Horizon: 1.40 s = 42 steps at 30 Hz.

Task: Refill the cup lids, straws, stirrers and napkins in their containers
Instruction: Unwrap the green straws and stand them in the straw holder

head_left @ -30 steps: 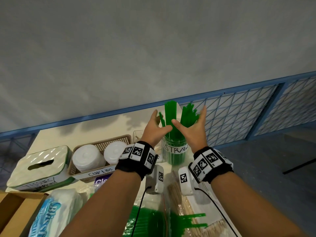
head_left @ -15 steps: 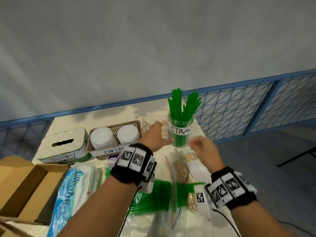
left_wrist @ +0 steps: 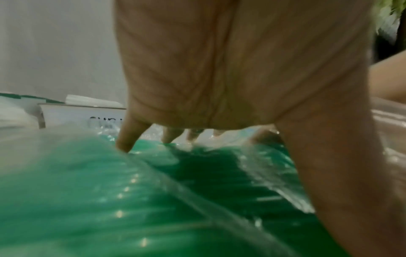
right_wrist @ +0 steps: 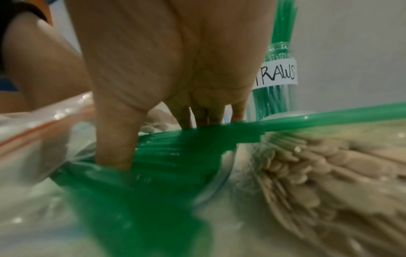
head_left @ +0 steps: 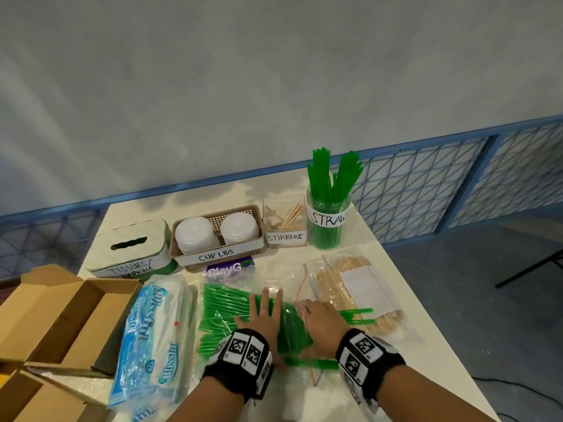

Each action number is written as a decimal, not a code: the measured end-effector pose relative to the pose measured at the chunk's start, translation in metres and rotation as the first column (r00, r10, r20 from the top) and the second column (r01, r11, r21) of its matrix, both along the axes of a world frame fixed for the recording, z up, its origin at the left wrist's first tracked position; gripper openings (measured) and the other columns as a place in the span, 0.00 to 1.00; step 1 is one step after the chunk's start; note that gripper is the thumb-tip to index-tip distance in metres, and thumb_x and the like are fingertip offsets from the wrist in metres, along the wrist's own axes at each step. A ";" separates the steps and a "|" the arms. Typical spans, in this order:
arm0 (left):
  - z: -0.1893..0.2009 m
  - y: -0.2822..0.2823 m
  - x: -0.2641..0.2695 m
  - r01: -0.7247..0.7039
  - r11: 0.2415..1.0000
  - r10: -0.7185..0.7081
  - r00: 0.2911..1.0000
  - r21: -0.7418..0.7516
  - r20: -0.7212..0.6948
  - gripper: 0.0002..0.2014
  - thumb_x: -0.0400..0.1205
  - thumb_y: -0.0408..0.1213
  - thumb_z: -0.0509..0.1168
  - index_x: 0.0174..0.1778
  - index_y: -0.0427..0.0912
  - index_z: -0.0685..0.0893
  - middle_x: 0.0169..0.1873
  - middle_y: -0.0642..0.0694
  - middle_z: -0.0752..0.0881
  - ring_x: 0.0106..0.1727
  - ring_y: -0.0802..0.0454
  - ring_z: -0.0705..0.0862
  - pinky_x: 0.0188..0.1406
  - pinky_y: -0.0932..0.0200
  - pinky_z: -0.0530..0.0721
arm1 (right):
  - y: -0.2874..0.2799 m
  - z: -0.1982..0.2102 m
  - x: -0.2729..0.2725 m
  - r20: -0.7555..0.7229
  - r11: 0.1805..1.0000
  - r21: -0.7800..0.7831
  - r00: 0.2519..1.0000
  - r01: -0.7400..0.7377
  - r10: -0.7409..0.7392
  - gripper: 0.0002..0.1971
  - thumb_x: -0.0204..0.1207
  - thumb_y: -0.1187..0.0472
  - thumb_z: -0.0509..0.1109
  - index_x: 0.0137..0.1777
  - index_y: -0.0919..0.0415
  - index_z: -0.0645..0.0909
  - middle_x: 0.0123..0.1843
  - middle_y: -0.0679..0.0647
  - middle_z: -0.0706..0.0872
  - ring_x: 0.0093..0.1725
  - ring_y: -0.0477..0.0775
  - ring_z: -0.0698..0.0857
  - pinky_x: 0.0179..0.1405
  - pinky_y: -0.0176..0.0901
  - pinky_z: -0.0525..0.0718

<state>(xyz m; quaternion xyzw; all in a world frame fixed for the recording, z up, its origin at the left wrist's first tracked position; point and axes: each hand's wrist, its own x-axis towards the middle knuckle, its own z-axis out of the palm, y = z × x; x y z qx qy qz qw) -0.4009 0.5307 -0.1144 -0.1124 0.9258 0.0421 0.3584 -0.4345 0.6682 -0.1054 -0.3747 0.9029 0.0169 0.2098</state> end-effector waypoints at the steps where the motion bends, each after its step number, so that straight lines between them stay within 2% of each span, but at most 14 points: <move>1: -0.003 0.000 0.002 -0.008 1.000 0.008 1.000 0.004 -0.008 0.64 0.69 0.39 0.78 0.78 0.51 0.26 0.80 0.43 0.29 0.81 0.35 0.33 0.74 0.23 0.50 | -0.001 0.001 0.001 0.007 1.000 0.020 1.000 0.003 -0.003 0.43 0.72 0.44 0.72 0.79 0.64 0.57 0.75 0.61 0.67 0.72 0.61 0.68 0.76 0.53 0.65; 6: -0.009 -0.002 0.009 -0.003 1.000 0.002 1.000 -0.018 -0.025 0.62 0.70 0.41 0.77 0.79 0.49 0.27 0.80 0.44 0.29 0.81 0.36 0.32 0.76 0.26 0.47 | -0.011 0.001 0.003 0.004 0.998 0.041 0.999 0.054 -0.054 0.35 0.72 0.52 0.73 0.74 0.65 0.63 0.70 0.62 0.69 0.67 0.61 0.72 0.66 0.52 0.76; 14: -0.007 -0.015 0.007 0.013 1.000 -0.013 0.997 0.003 -0.073 0.58 0.73 0.45 0.74 0.80 0.50 0.30 0.81 0.45 0.32 0.82 0.38 0.34 0.77 0.26 0.46 | -0.018 0.010 0.002 -0.013 0.988 0.118 0.995 0.097 -0.097 0.22 0.75 0.66 0.68 0.69 0.66 0.68 0.61 0.60 0.80 0.57 0.59 0.83 0.53 0.48 0.82; 16: -0.006 -0.020 0.007 0.014 1.000 -0.013 0.996 0.016 -0.092 0.58 0.73 0.47 0.74 0.80 0.50 0.30 0.81 0.46 0.32 0.82 0.39 0.35 0.77 0.26 0.46 | -0.016 0.014 0.000 -0.014 0.987 0.124 0.995 0.100 -0.099 0.20 0.75 0.69 0.65 0.67 0.65 0.70 0.58 0.59 0.82 0.51 0.57 0.82 0.51 0.47 0.81; 19: -0.005 -0.026 0.006 0.010 0.999 -0.006 0.995 0.041 -0.100 0.58 0.72 0.50 0.74 0.81 0.51 0.32 0.82 0.48 0.34 0.83 0.40 0.36 0.76 0.25 0.47 | -0.010 0.024 0.000 -0.041 0.986 0.145 0.996 0.085 -0.080 0.17 0.76 0.70 0.64 0.65 0.65 0.71 0.52 0.58 0.81 0.44 0.54 0.75 0.45 0.44 0.77; 22: -0.003 -0.032 0.005 0.013 0.998 -0.006 0.994 0.062 -0.112 0.55 0.73 0.52 0.72 0.82 0.51 0.35 0.82 0.50 0.35 0.83 0.41 0.37 0.76 0.25 0.49 | -0.004 0.035 0.000 -0.072 0.982 0.174 0.996 0.071 -0.060 0.16 0.77 0.70 0.63 0.65 0.66 0.72 0.56 0.59 0.82 0.52 0.58 0.82 0.48 0.45 0.77; 26: 0.000 -0.038 0.009 0.011 0.997 -0.001 0.992 0.073 -0.129 0.54 0.73 0.53 0.71 0.82 0.50 0.36 0.83 0.51 0.37 0.83 0.43 0.39 0.76 0.24 0.50 | 0.005 0.047 0.001 -0.129 0.974 0.210 0.990 0.086 -0.059 0.16 0.78 0.71 0.61 0.65 0.66 0.73 0.62 0.61 0.81 0.60 0.61 0.82 0.54 0.47 0.80; 30: 0.026 -0.039 0.010 0.025 0.999 -0.024 0.998 0.024 -0.063 0.65 0.67 0.54 0.76 0.79 0.41 0.28 0.81 0.41 0.33 0.82 0.37 0.37 0.78 0.27 0.47 | 0.007 0.052 0.003 -0.156 0.970 0.219 0.985 0.103 -0.069 0.16 0.78 0.70 0.61 0.66 0.65 0.73 0.63 0.61 0.81 0.62 0.61 0.82 0.57 0.48 0.79; 31: 0.039 -0.036 0.009 0.054 0.997 -0.049 0.995 0.058 -0.090 0.68 0.65 0.55 0.77 0.78 0.41 0.26 0.80 0.39 0.30 0.82 0.37 0.34 0.78 0.29 0.45 | 0.006 0.052 0.004 -0.160 0.969 0.224 0.985 0.104 -0.068 0.16 0.78 0.70 0.62 0.65 0.65 0.74 0.63 0.60 0.81 0.61 0.61 0.82 0.57 0.48 0.79; 33: 0.067 -0.026 0.006 0.164 0.962 -0.115 0.968 0.217 -0.223 0.70 0.63 0.57 0.78 0.78 0.43 0.25 0.80 0.44 0.29 0.81 0.43 0.32 0.79 0.36 0.38 | 0.003 0.054 0.004 -0.167 0.964 0.246 0.984 0.101 -0.061 0.15 0.78 0.69 0.62 0.65 0.65 0.75 0.62 0.60 0.82 0.61 0.60 0.82 0.57 0.48 0.80; 35: 0.085 -0.010 0.001 0.315 0.887 -0.176 0.906 0.337 -0.385 0.67 0.62 0.57 0.78 0.81 0.46 0.33 0.83 0.47 0.39 0.83 0.49 0.41 0.80 0.43 0.35 | -0.001 0.057 0.005 -0.183 0.955 0.280 0.982 0.094 -0.043 0.15 0.79 0.66 0.63 0.65 0.64 0.75 0.63 0.60 0.82 0.61 0.59 0.83 0.57 0.47 0.80; 37: 0.087 0.008 -0.004 0.427 0.835 -0.244 0.852 0.348 -0.463 0.61 0.63 0.54 0.79 0.82 0.46 0.44 0.82 0.48 0.57 0.82 0.52 0.56 0.81 0.44 0.37 | -0.005 0.061 0.006 -0.202 0.952 0.294 0.979 0.089 -0.029 0.16 0.80 0.64 0.63 0.67 0.65 0.73 0.65 0.61 0.81 0.62 0.60 0.82 0.59 0.48 0.80; 39: 0.075 0.022 -0.009 0.459 0.831 -0.292 0.841 0.315 -0.456 0.55 0.64 0.50 0.79 0.80 0.44 0.51 0.76 0.47 0.69 0.77 0.50 0.67 0.82 0.42 0.42 | -0.007 0.064 0.007 -0.217 0.954 0.280 0.975 0.106 -0.044 0.17 0.81 0.64 0.61 0.68 0.66 0.73 0.67 0.61 0.79 0.65 0.59 0.81 0.62 0.49 0.79; 42: 0.054 0.023 -0.017 0.415 0.875 -0.284 0.857 0.250 -0.430 0.48 0.66 0.47 0.78 0.77 0.44 0.58 0.66 0.45 0.80 0.71 0.46 0.76 0.80 0.36 0.45 | -0.007 0.069 0.009 -0.230 0.953 0.275 0.971 0.126 -0.062 0.15 0.80 0.64 0.62 0.65 0.64 0.76 0.66 0.58 0.80 0.64 0.57 0.81 0.62 0.47 0.78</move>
